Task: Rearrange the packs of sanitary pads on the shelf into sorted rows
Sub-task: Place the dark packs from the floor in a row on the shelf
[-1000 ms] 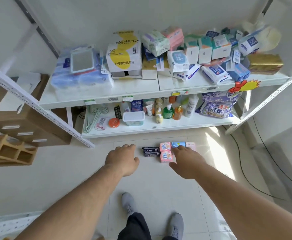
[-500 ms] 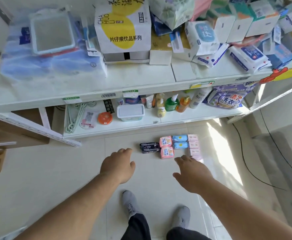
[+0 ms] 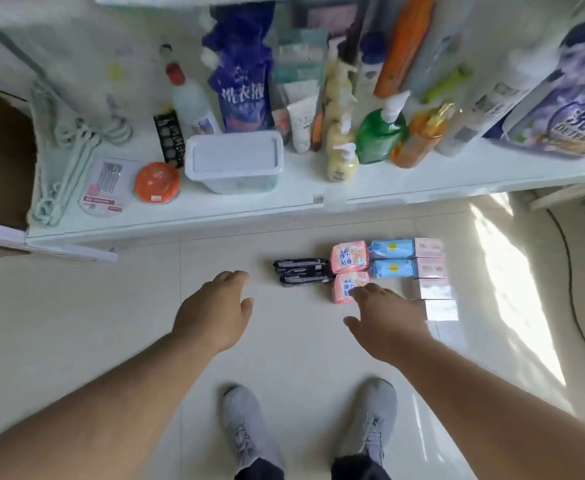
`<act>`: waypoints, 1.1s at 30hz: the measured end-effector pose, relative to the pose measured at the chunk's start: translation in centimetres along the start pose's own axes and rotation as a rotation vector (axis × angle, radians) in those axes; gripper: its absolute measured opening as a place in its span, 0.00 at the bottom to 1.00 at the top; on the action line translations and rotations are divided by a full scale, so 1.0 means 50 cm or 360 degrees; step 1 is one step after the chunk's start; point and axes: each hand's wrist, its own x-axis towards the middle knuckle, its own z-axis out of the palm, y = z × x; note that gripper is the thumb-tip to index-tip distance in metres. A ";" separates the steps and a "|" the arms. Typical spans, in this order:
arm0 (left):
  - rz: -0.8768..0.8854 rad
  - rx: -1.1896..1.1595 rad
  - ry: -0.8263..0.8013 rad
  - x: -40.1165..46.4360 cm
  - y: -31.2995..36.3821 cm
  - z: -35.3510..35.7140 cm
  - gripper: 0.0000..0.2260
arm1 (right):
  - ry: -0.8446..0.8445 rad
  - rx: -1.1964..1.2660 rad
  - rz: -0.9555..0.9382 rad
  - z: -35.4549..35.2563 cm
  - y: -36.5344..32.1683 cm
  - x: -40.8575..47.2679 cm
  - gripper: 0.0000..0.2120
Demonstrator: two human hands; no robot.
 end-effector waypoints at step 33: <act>0.0224 -0.0213 0.0113 0.565 -0.066 0.462 0.08 | 0.0386 -0.0456 -0.0295 0.426 0.085 0.510 0.13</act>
